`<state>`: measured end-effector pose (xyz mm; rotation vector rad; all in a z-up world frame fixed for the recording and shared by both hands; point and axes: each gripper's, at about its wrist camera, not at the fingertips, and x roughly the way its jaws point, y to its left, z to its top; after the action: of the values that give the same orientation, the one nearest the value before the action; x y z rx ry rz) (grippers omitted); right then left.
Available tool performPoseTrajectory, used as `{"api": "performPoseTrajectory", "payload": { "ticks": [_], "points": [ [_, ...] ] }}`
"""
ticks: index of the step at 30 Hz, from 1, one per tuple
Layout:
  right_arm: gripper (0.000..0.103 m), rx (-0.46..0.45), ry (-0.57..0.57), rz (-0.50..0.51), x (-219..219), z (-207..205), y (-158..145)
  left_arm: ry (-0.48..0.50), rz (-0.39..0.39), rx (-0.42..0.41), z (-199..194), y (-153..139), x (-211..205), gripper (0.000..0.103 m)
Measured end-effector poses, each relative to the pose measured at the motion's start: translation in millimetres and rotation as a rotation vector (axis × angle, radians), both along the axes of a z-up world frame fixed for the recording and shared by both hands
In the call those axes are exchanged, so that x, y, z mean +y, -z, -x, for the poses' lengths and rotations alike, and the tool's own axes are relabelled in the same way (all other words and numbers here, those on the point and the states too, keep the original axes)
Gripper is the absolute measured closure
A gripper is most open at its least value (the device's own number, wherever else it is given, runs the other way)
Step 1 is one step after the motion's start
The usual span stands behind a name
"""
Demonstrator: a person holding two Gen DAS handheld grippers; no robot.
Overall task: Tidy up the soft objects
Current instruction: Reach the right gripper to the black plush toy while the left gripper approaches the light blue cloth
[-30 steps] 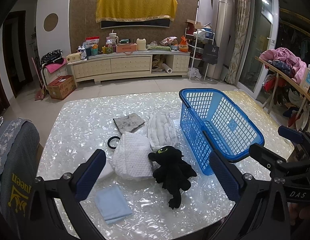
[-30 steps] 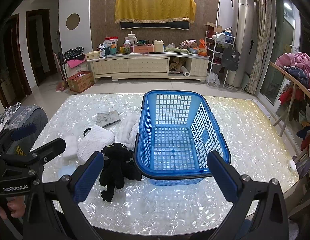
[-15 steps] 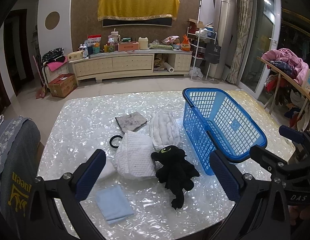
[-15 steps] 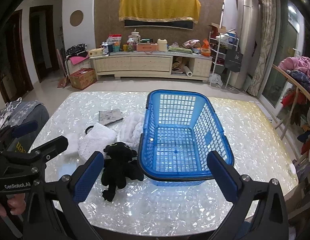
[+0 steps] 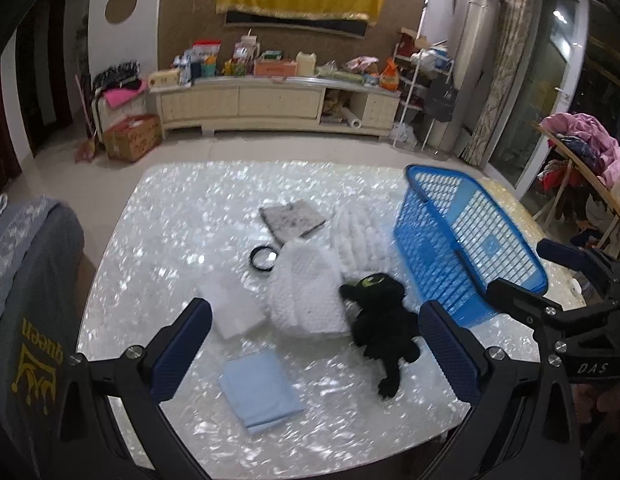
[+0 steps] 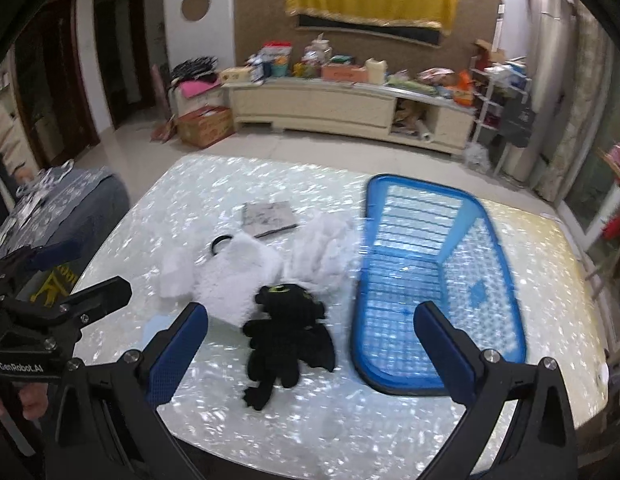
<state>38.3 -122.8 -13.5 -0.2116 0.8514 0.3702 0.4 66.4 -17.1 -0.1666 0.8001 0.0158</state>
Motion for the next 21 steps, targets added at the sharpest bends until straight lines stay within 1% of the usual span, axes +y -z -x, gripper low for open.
{"api": "performPoseTrajectory", "payload": {
  "ticks": [2,4,8,10,15,18,21],
  "points": [
    [0.0,0.026,-0.028,0.008,11.3,-3.1,5.2,-0.023,-0.03,0.026,0.3,5.5,7.7,0.0],
    [0.0,0.052,-0.057,0.019,24.4,-7.1,11.6,-0.026,-0.04,0.056,0.0,12.3,14.1,0.0],
    [0.0,0.101,-0.089,0.018,41.0,-14.1,21.7,-0.043,0.014,0.146,-3.9,30.7,33.9,0.0],
    [0.0,0.119,-0.107,0.016,49.1,-15.6,27.1,-0.043,0.025,0.162,-3.8,37.9,41.4,0.0],
    [0.0,0.175,-0.12,0.053,66.8,-27.7,45.4,-0.043,0.044,0.221,-5.4,60.3,55.0,0.0],
    [0.004,0.21,-0.113,0.072,73.0,-34.4,59.4,-0.055,0.054,0.255,-7.3,74.0,62.1,0.0],
    [0.005,0.237,-0.095,0.1,73.9,-41.7,72.7,-0.066,0.071,0.285,-10.2,85.6,68.1,0.0]
  ]
}}
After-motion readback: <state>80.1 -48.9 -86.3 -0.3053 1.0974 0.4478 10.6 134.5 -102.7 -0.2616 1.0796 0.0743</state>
